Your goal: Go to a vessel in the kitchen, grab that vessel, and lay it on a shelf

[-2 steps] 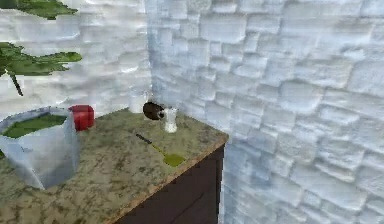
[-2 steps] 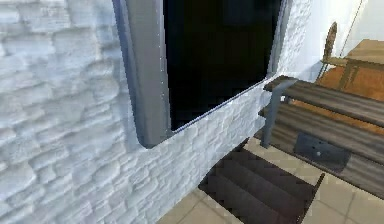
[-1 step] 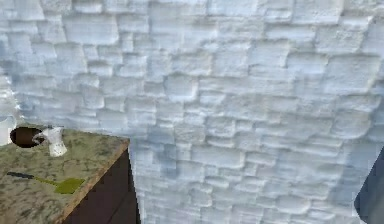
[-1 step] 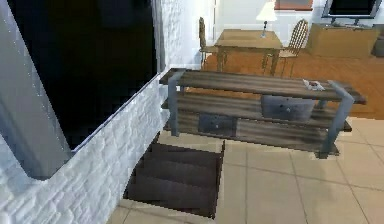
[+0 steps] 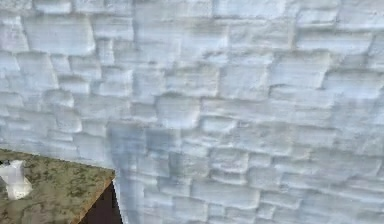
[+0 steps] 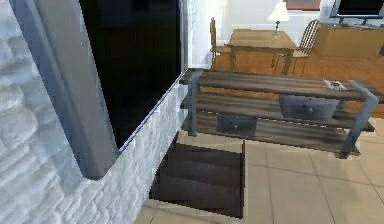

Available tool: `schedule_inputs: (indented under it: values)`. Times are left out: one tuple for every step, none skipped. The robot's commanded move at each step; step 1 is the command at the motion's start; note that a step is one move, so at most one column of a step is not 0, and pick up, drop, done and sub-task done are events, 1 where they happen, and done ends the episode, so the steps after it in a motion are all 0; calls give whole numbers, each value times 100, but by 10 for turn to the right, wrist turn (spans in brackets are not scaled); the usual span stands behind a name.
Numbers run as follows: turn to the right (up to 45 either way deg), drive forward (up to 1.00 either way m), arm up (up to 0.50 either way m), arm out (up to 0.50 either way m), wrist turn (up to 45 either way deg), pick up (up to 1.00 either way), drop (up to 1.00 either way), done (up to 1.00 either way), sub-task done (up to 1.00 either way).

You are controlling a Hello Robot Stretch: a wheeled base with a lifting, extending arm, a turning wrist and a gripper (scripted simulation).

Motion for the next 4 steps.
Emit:
schedule_inputs:
  values:
    - [450, 0, 0, 0, 0, 0, 0, 0, 0]
    - [450, 0, 0, 0, 0, 0, 0, 0, 0]
    - [270, 0, 0, 0, 0, 0, 0, 0, 0]
    - [0, 10, 0, 0, 0, 0, 0, 0, 0]
